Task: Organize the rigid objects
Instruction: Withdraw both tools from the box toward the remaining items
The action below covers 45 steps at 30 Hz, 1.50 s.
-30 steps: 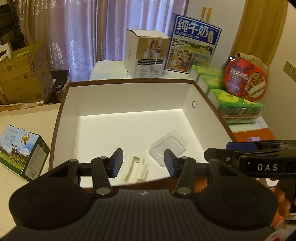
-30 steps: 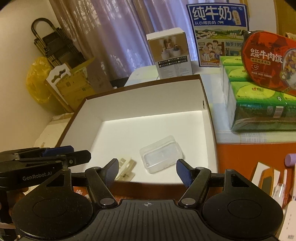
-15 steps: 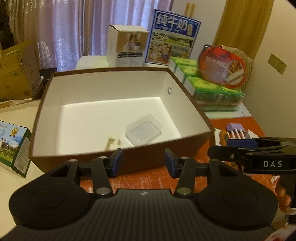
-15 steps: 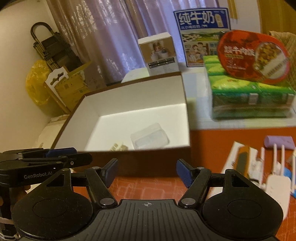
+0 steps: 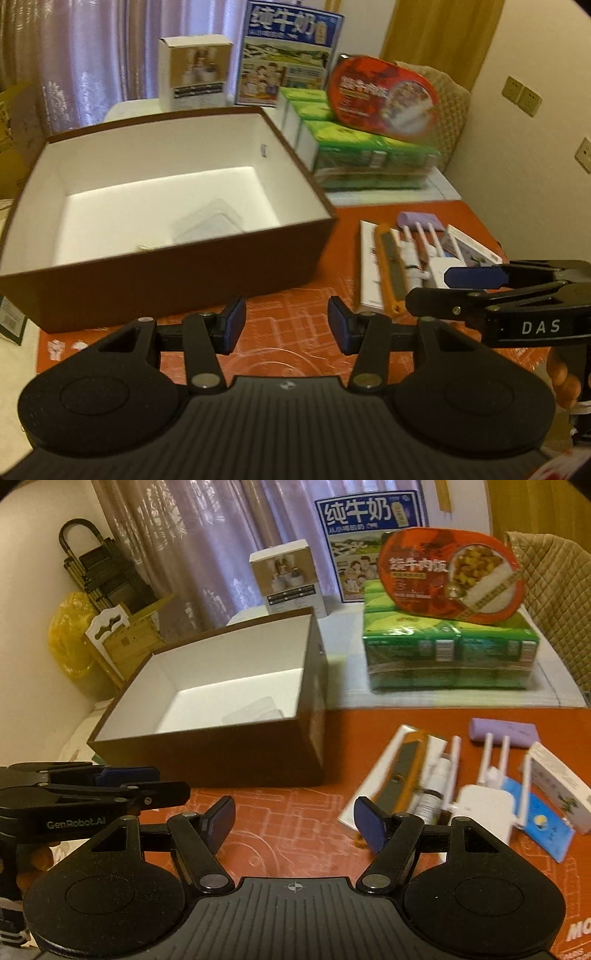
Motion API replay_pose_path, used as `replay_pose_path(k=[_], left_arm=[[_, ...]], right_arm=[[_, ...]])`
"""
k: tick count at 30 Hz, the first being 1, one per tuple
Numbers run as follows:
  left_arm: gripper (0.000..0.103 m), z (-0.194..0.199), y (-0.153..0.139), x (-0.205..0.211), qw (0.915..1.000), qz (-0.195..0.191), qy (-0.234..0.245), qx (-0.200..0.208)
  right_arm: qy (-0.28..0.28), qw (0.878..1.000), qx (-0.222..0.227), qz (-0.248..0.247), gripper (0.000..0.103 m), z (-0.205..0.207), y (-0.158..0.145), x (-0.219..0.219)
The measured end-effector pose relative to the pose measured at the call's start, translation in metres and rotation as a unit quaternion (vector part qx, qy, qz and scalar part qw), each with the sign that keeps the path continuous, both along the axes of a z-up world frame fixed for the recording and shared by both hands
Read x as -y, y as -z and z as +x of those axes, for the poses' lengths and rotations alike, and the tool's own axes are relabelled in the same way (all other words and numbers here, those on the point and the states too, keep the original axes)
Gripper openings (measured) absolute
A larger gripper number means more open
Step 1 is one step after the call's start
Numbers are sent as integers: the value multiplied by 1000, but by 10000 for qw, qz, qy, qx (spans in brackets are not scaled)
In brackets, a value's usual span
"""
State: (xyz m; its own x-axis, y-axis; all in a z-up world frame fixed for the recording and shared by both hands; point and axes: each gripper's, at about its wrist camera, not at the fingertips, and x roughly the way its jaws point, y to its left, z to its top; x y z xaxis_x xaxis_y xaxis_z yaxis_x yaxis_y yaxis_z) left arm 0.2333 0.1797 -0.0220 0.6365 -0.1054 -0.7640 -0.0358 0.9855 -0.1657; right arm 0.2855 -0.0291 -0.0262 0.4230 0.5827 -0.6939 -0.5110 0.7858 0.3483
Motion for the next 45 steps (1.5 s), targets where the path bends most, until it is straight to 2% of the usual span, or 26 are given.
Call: replay_pose_path(k=[13,25,34,45], left_arm=[[44,27,15,90,9987,37,487,-125],[44,66,42,129,9971,388,635,-187],[43,97,65,144,9945,657,761,-292],[38,126,82,154,9912,848,915,-448]], right_arm=[[419,9990,-57,-133,68,6,2,95],[1010,9942,-136,-347,68,20,24,167],[1342,9896,-299,-419,68,33,40,200],[1440,9872,-526,-443,68,42,53,205]])
